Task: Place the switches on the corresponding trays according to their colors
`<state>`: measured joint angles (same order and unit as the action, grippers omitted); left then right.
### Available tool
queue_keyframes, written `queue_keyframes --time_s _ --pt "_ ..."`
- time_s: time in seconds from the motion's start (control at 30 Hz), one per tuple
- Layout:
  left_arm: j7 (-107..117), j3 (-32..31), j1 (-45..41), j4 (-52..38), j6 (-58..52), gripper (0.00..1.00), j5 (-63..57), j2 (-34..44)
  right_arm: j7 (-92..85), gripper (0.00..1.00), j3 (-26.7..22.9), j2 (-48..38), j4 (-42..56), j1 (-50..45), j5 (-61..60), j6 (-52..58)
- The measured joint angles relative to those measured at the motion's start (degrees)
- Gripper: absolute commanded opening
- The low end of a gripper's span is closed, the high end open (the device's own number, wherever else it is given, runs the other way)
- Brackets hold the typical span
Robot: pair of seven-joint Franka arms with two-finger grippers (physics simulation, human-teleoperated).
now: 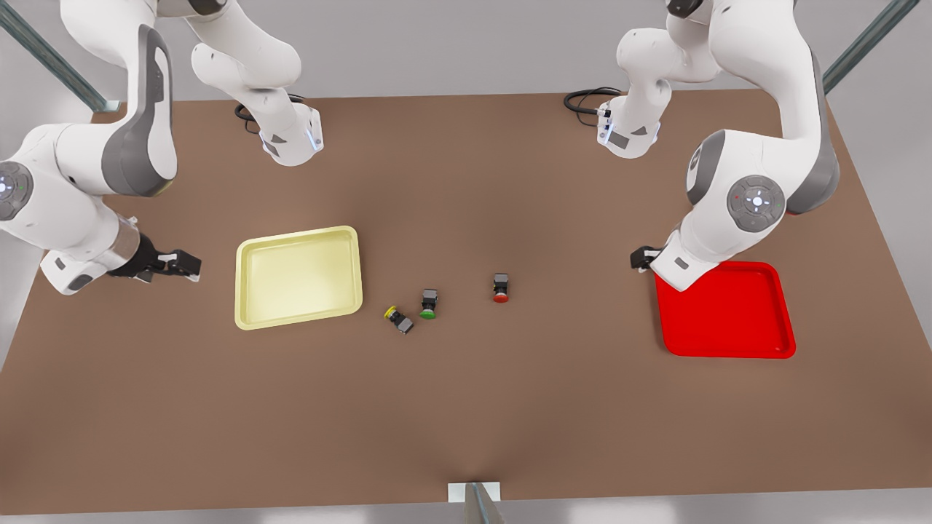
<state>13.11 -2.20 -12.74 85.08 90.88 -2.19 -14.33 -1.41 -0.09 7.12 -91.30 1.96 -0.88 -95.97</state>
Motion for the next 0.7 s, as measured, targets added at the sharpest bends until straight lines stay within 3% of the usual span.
queue_keyframes --time_s 0.13,0.27,0.3,0.43,0.5,0.57,0.7 --pt "0.3 -0.8 -1.4 0.3 -2.2 1.00 0.1 -3.0 -0.1 1.00 0.0 0.1 0.0 -0.2 -0.1 -0.1" --pt "26.9 -3.8 -18.6 -0.8 3.9 1.00 0.3 -11.1 -0.2 1.00 1.1 1.0 0.1 0.3 -0.2 -0.2" --pt "31.2 -6.6 -19.0 -1.2 6.6 1.00 0.3 -13.3 -0.3 1.00 2.2 1.5 0.0 0.2 -0.4 -0.9" --pt "33.9 -6.9 -19.3 0.1 22.5 1.00 0.5 -18.9 -0.9 1.00 9.1 8.7 0.1 -0.2 -0.8 -9.1" --pt "32.0 -6.9 -18.7 2.9 27.7 1.00 0.5 -20.8 -1.8 1.00 12.8 16.7 5.1 -1.2 -0.6 -13.5" --pt "31.1 -6.9 -18.4 8.0 34.3 1.00 0.4 -21.2 -1.9 1.00 12.9 21.0 6.5 -4.5 -0.4 -18.4" --pt "30.4 -6.9 -18.7 11.5 35.8 1.00 0.2 -22.1 -0.9 1.00 12.8 23.8 4.5 -12.0 1.4 -23.1"
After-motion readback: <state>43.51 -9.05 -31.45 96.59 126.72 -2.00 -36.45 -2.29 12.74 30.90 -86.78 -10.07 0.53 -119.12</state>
